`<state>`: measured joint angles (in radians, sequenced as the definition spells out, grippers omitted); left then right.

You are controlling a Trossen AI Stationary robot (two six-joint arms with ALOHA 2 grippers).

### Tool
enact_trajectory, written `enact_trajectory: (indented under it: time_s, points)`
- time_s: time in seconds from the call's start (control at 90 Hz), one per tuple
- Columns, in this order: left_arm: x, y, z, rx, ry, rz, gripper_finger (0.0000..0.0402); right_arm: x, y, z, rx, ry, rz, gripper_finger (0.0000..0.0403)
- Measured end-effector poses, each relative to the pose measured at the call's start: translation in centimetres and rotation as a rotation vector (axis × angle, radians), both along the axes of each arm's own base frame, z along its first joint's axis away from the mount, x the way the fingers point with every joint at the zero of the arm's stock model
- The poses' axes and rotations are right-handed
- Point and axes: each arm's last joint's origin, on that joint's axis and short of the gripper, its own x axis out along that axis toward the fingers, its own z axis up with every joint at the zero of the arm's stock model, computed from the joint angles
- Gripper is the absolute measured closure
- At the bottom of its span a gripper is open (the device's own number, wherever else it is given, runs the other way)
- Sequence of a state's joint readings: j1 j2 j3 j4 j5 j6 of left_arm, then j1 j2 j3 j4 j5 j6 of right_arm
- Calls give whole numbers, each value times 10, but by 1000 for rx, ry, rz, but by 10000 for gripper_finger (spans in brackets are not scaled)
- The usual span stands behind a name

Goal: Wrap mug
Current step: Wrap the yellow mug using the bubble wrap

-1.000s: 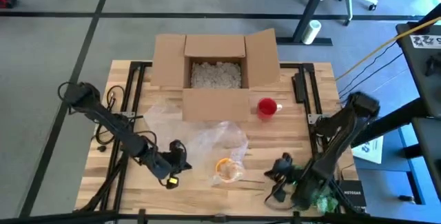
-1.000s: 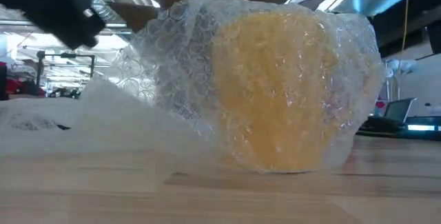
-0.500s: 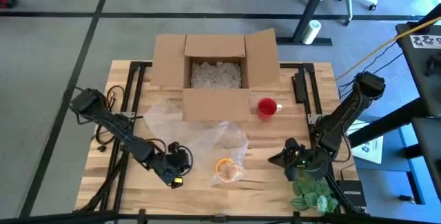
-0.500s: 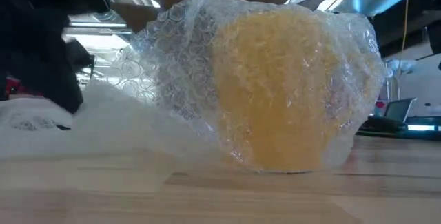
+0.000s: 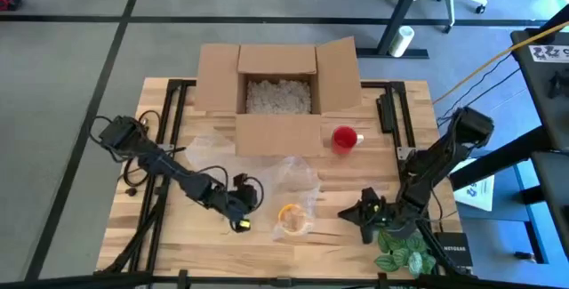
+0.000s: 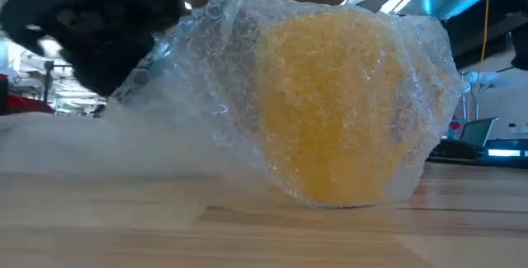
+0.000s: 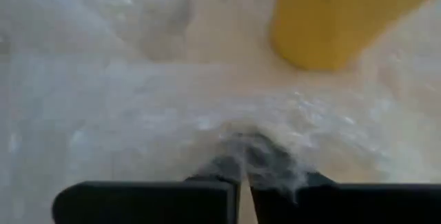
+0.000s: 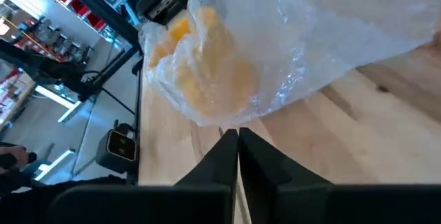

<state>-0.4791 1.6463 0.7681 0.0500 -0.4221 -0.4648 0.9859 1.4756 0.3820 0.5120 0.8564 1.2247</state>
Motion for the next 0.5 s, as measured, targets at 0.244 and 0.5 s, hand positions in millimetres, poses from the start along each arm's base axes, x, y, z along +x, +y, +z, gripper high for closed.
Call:
enact_trajectory:
  time_s: [0.244,0.5]
  points:
    - [12,11,8,44,-101,23,402,18,19,-7,27,-23,-16,403]
    - [18,18,13,104,-163,52,402,50,28,3,-52,-20,52,403]
